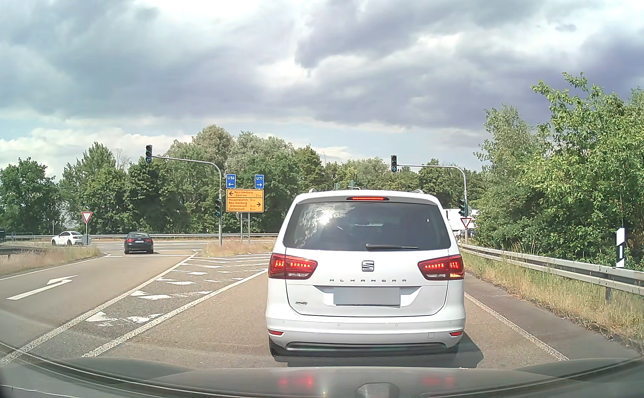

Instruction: Follow the waypoints while adhering to traffic rules and regulations

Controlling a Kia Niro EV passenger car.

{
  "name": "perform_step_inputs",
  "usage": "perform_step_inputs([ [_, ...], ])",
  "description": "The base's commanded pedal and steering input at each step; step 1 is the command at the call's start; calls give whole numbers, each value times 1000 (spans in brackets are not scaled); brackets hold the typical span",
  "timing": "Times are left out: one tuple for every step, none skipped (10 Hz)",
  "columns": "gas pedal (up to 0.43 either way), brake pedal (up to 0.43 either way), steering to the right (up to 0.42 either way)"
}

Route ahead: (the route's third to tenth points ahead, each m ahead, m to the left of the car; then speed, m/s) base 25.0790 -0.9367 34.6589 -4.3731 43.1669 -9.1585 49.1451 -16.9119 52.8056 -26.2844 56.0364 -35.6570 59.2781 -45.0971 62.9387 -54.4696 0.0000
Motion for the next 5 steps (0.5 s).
perform_step_inputs([
  [0,311,10],
  [0,311,10],
  [0,311,10],
  [0,317,10],
  [0,311,10],
])
